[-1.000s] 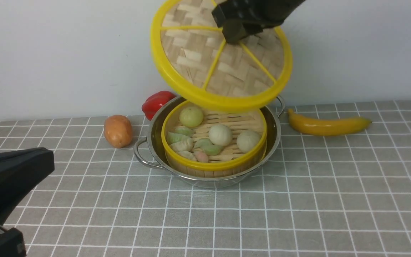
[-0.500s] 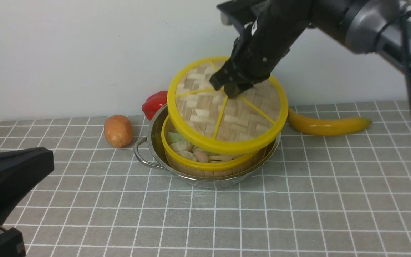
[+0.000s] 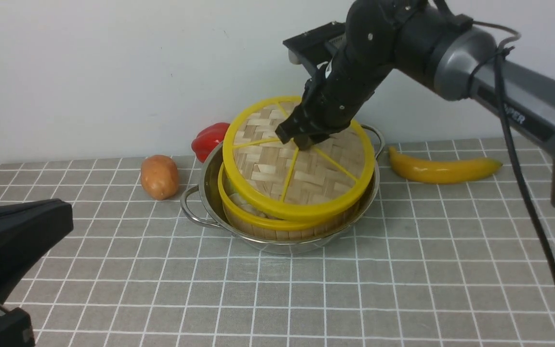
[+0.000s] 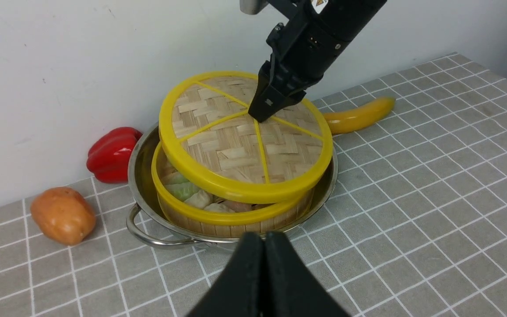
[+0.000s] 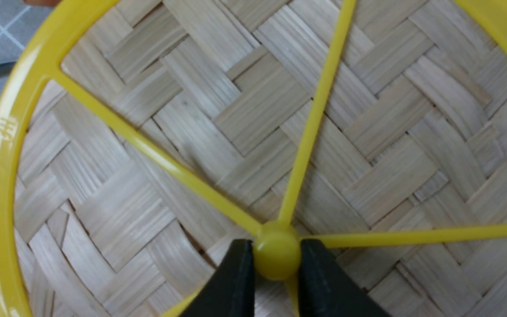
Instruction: Place the steamer in the pot on the grey tablecloth, and put the lid on the steamer.
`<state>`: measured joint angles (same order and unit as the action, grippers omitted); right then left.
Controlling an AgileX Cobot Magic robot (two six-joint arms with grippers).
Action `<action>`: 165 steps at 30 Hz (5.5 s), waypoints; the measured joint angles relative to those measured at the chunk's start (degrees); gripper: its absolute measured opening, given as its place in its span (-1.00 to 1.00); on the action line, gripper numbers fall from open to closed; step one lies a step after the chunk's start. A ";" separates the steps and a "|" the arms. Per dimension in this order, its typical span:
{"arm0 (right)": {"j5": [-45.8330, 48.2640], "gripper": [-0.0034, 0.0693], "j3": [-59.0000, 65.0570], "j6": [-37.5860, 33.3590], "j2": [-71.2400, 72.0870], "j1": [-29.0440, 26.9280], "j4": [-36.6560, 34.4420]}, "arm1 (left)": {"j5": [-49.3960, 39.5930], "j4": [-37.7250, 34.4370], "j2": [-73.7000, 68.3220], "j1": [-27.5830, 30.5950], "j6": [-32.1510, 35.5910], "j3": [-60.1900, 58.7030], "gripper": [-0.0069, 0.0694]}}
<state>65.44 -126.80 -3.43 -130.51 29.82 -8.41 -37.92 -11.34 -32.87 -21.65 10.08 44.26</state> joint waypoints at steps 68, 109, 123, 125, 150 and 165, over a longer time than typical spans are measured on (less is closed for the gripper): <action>-6.50 -0.51 0.00 -3.05 -4.38 0.00 -4.48 | 0.00 0.00 0.00 0.00 0.00 0.00 -0.87; 4.42 -0.94 10.48 -3.06 42.19 0.00 6.76 | 5.20 15.92 0.00 0.00 -0.02 0.00 -0.84; -42.59 -0.94 78.83 -0.57 76.05 0.00 7.04 | 4.88 17.47 0.00 0.00 -1.05 0.00 -0.84; -45.89 -0.93 83.46 0.69 76.25 0.00 7.04 | 4.77 17.52 0.00 0.00 -1.05 0.00 -0.81; -56.12 -0.75 101.75 3.11 89.65 -17.75 10.97 | 4.77 17.76 0.00 0.00 -1.05 0.00 -0.70; -67.04 -0.61 127.14 4.84 125.28 -26.58 10.27 | 4.77 17.81 0.00 0.00 -1.00 0.00 -0.65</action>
<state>-1.60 0.33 1.41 -5.24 3.24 1.86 -33.15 6.46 -32.87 -21.65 9.08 44.26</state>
